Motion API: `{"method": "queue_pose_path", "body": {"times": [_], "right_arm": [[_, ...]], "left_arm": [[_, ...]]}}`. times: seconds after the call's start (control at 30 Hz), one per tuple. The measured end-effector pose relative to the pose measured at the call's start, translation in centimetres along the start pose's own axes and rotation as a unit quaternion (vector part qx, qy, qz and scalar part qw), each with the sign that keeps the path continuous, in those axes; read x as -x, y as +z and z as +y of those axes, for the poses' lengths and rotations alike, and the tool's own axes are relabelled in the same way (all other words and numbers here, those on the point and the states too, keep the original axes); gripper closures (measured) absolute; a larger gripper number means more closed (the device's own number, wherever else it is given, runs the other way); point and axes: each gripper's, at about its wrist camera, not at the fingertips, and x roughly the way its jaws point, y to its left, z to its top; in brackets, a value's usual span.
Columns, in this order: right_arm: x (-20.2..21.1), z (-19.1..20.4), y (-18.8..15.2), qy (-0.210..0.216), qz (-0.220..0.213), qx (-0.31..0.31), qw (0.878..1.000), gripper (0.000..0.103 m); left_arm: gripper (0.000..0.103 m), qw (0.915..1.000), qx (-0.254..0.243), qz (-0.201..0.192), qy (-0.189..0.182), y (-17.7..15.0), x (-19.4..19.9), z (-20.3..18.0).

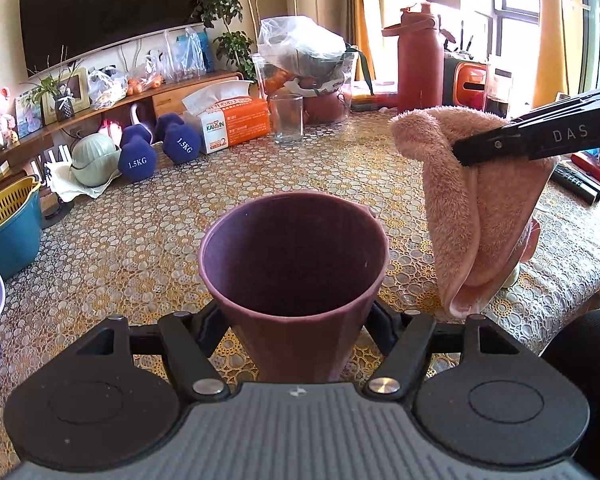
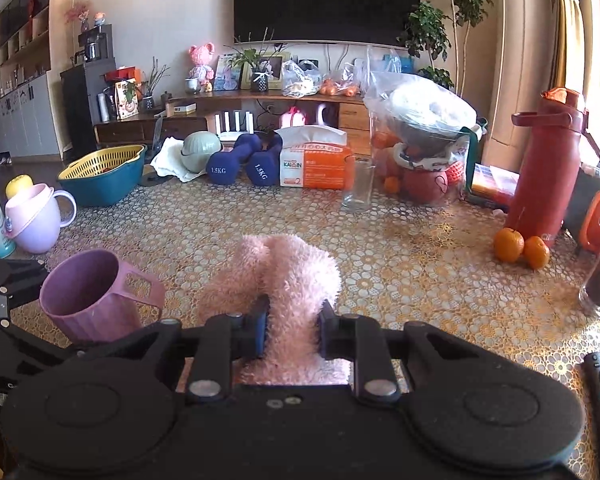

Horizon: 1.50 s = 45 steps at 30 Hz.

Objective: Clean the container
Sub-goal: 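Wipe the cup's outer side repeatedly with the towel in the right gripper, then lower the towel beside the cup and open the right gripper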

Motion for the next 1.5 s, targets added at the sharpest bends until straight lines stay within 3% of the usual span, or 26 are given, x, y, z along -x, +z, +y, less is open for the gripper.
{"method": "queue_pose_path", "body": {"times": [0.3, 0.5, 0.93, 1.03, 1.1, 1.5], "right_arm": [[-0.5, 4.5, -0.5, 0.095, -0.001, 0.011, 0.995, 0.08], [-3.4, 6.7, -1.6, 0.062, 0.04, 0.05, 0.996, 0.08], [-4.2, 2.9, -2.9, -0.03, 0.058, 0.006, 0.998, 0.078], [-3.9, 1.8, -3.0, -0.046, 0.059, -0.004, 0.997, 0.071], [-3.8, 1.2, -3.1, -0.039, 0.061, -0.018, 0.997, 0.059], [0.2, 0.2, -3.3, -0.014, 0.017, -0.062, 0.998, 0.023]], "left_arm": [[0.032, 1.0, -0.003, 0.004, 0.002, 0.1, 0.0, -0.3], [0.033, 1.0, 0.002, 0.006, 0.003, 0.1, -0.1, -0.1], [0.032, 0.9999, 0.009, 0.012, -0.004, -0.1, 0.1, -0.1], [0.025, 0.9999, 0.008, 0.012, -0.005, -0.3, 0.3, -0.2], [0.025, 0.9999, 0.011, 0.011, -0.006, -0.4, 0.5, -0.1], [0.02, 0.9993, 0.033, 0.007, 0.017, -1.0, 2.6, 0.2]]}}
